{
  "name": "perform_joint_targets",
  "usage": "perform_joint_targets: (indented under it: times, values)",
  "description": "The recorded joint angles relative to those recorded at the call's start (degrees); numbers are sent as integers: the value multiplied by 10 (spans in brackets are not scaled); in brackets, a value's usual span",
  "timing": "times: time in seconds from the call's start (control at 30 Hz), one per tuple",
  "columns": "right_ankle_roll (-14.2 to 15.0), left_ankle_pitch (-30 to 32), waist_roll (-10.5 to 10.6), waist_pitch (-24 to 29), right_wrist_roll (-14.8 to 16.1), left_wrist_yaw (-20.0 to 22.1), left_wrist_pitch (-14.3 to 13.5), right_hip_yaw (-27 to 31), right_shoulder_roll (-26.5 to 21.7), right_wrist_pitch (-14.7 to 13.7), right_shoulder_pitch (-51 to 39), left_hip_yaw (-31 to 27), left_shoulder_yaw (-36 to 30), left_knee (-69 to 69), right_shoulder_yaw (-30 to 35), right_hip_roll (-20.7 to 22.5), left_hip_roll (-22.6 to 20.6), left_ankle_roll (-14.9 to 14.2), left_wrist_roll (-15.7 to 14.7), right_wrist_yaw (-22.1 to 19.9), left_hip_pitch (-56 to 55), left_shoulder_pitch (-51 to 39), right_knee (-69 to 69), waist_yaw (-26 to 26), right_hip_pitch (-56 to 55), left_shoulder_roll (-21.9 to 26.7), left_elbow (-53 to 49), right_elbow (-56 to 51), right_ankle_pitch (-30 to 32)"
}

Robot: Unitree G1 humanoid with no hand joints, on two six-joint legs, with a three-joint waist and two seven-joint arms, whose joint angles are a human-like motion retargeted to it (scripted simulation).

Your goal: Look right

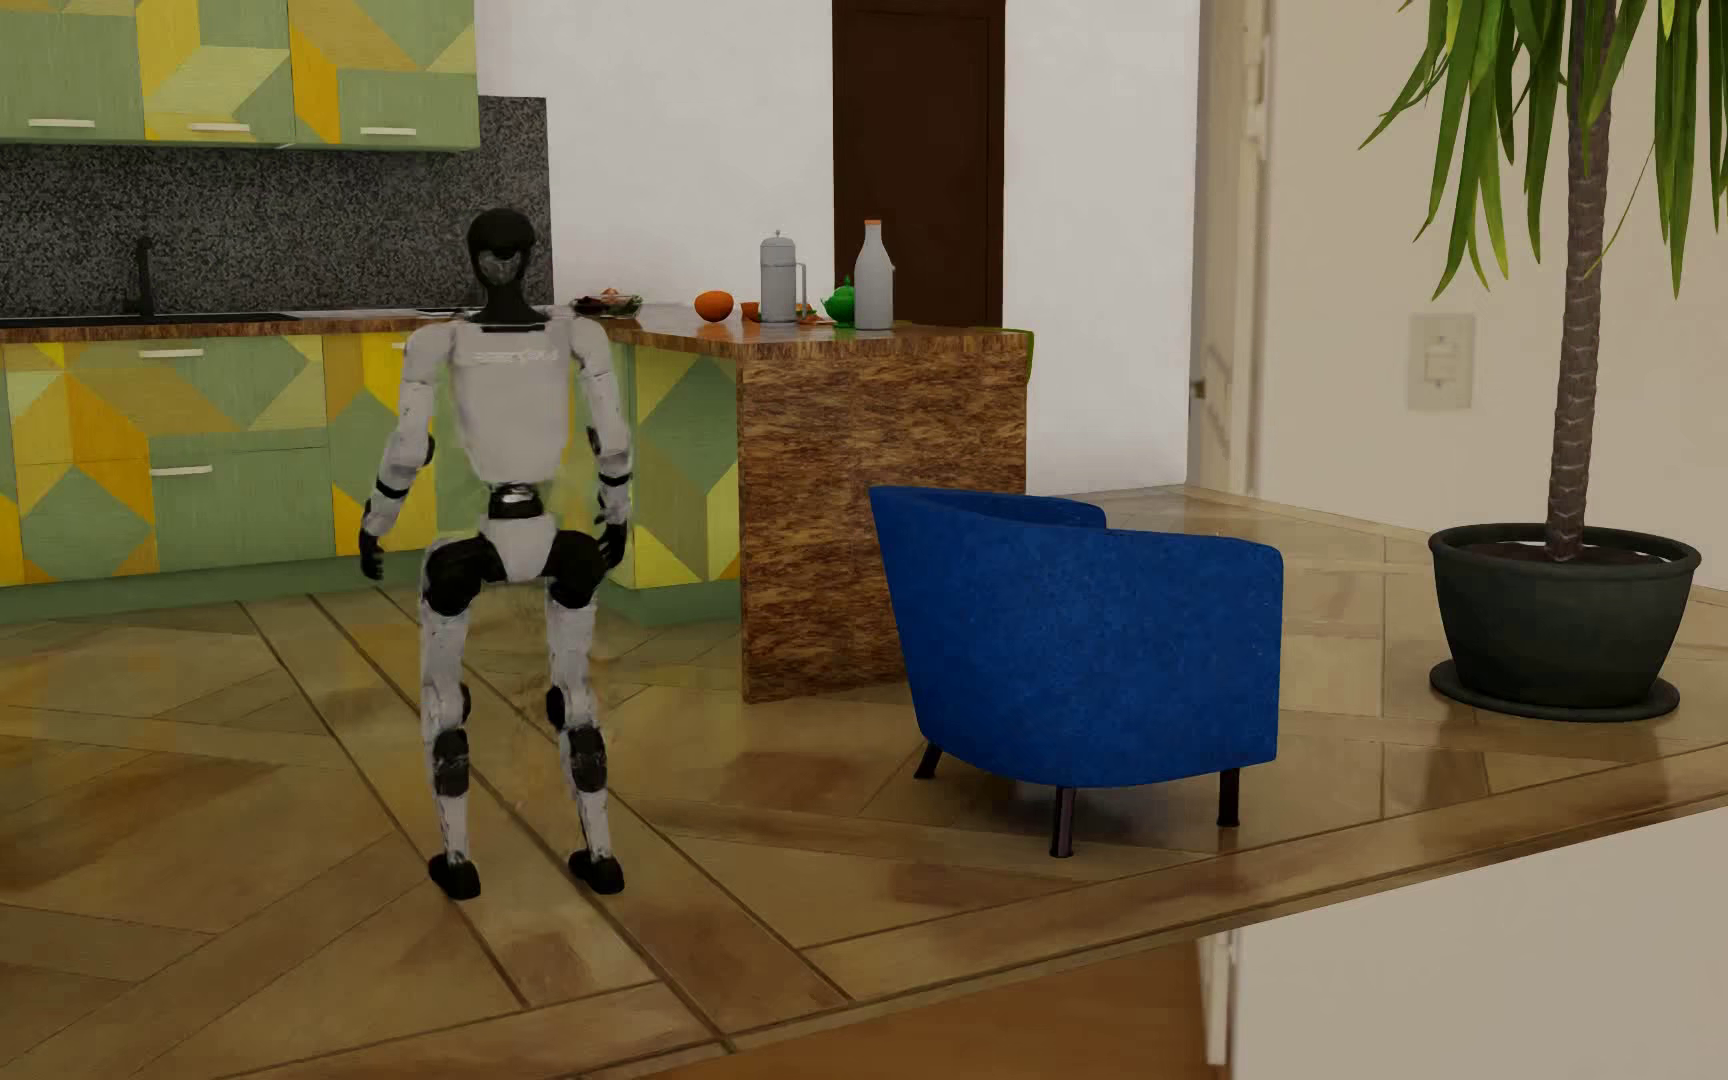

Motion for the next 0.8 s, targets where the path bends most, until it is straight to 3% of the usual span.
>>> perform_joint_targets:
  times: [0.03, 0.07, 0.1, 0.13, 0.2, 0.23, 0.27, 0.37, 0.4, 0.43, 0.47, 0.5, 0.57, 0.7, 0.8]
  values:
    - [2, -7, -10, -8, -1, 12, 17, 7, 18, 2, 6, 17, -24, 17, 10, -8, 3, -22, 0, 5, -14, 8, 33, -31, -26, -24, 10, 24, -6]
    - [7, -26, -9, -11, -3, 20, 41, 15, -2, 9, 19, 30, -47, 37, 21, -11, 9, -25, 2, 16, -28, 7, 55, -51, -46, -45, -4, 41, -10]
    - [10, -16, -8, -13, -4, 23, 45, 22, -5, 24, 32, 36, -57, 39, 19, -11, 9, -15, 5, 21, -34, -1, 65, -61, -59, -46, -5, 47, -7]
    - [10, 8, -2, -9, -1, 24, 38, 26, 6, 44, 37, 36, -52, 33, 13, -6, 11, 7, 10, 21, -36, -7, 71, -73, -67, -48, -4, 39, -16]
    - [-9, 27, -4, 7, 22, 18, 22, 16, 5, 77, 28, 49, -47, 14, 38, -19, 18, 14, 20, 28, -28, -15, 80, -87, -76, -27, -12, 28, -58]
    - [17, 31, -8, 14, 33, 13, 18, 11, 5, 87, 22, 55, -42, 7, 34, -28, 20, 16, 28, 35, -25, -20, 73, -84, -77, -29, -13, 35, -46]
    - [30, 18, -8, 17, 39, 10, 15, 11, 7, 92, 4, 57, -44, 11, 20, -35, 20, 16, 36, 39, -30, -13, 54, -83, -81, -37, -15, 51, 14]
    - [28, 32, 6, 23, 13, 0, 30, 28, 24, 80, 4, 29, -53, 7, 28, -14, 12, 16, 50, 14, -38, 2, 28, -93, -89, -43, -8, 26, 48]
    - [4, 33, -8, 33, 8, -5, 41, 24, 17, 73, -5, 42, -41, 2, 38, -24, 13, 16, 48, 12, -28, -9, 44, -100, -93, -31, -5, 25, 25]
    - [5, 31, -16, 37, 5, -6, 53, 17, 2, 66, -7, 51, -41, 4, 41, -35, 18, 16, 44, 17, -28, -22, 57, -96, -101, -29, -9, 27, 2]
    - [55, 24, -20, 38, 1, -3, 58, 11, -11, 58, -5, 59, -51, 12, 26, -45, 24, 15, 41, 23, -29, -22, 50, -89, -103, -33, -24, 33, 36]
    - [37, 19, -21, 37, -5, 1, 51, 17, -9, 52, -2, 61, -49, 15, 24, -40, 28, 13, 40, 21, -27, -16, 41, -92, -101, -48, -22, 40, 56]
    - [37, 4, -8, 45, -11, 5, 45, 32, 5, 47, -4, 45, -58, 25, 31, -17, 35, 8, 34, 14, -23, -11, 27, -103, -96, -47, -34, 32, 65]
    - [40, 4, -4, 40, 33, -17, 23, 32, 12, 64, -18, 63, -28, -4, 40, -21, 46, 8, 3, 20, 4, -10, -16, -133, -76, -30, -21, 24, 84]
    - [42, -10, -10, 45, 34, -31, 26, 46, 20, 75, -12, 34, -49, 6, 43, -10, 41, -3, -1, 24, 14, -34, -12, -112, -73, -50, -21, 30, 83]
